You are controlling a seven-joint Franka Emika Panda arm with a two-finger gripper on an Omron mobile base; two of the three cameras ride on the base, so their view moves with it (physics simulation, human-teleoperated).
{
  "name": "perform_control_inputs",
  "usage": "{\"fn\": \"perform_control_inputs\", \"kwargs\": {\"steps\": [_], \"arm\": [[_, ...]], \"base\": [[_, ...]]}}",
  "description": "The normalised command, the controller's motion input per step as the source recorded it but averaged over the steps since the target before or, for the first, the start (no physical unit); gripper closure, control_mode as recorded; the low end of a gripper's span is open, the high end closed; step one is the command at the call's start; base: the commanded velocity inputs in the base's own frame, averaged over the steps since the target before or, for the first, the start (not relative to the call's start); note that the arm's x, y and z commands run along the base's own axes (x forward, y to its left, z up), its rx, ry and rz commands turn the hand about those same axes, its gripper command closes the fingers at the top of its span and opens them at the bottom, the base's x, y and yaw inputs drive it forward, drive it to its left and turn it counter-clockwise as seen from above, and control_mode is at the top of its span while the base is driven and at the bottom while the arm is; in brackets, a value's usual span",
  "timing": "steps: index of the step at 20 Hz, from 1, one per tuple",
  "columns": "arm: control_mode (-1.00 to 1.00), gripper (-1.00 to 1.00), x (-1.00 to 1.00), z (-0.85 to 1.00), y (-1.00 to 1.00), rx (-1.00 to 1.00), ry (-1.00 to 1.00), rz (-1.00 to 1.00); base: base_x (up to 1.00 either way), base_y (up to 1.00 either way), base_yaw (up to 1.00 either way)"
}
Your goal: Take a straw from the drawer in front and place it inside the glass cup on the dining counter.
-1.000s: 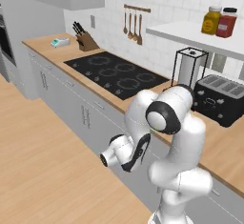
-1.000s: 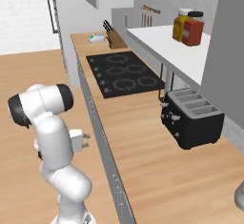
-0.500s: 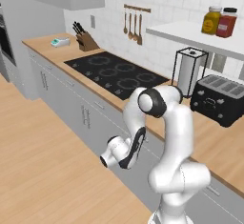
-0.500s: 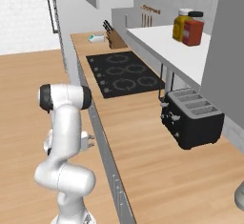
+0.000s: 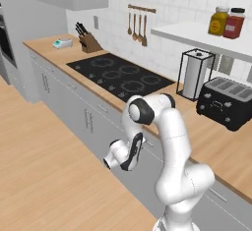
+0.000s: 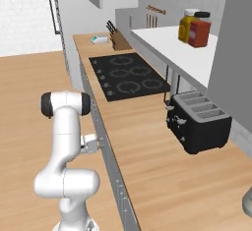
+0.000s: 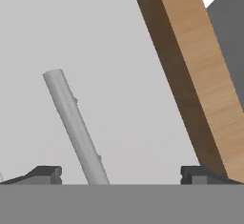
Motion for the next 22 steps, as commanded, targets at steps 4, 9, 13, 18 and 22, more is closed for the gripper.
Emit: {"fn": "perform_control_inputs", "kwargs": {"steps": [4, 9, 13, 18, 22], "arm": [[-1.0, -1.0, 0.46, -0.13, -0.29, 0.0, 0.0, 0.0], [-1.0, -1.0, 0.29, -0.29, -0.18, 0.0, 0.03, 0.0], [-1.0, -1.0, 0.23, -0.43, -0.11, 0.0, 0.11, 0.0], [-1.0, -1.0, 0.27, -0.31, -0.13, 0.0, 0.05, 0.0], [-1.0, 1.0, 0.22, -0.14, -0.15, 0.0, 0.02, 0.0]], "base": [[0.0, 0.0, 0.0], [0.0, 0.0, 0.0], [0.0, 0.0, 0.0], [0.0, 0.0, 0.0], [0.0, 0.0, 0.0]]}}
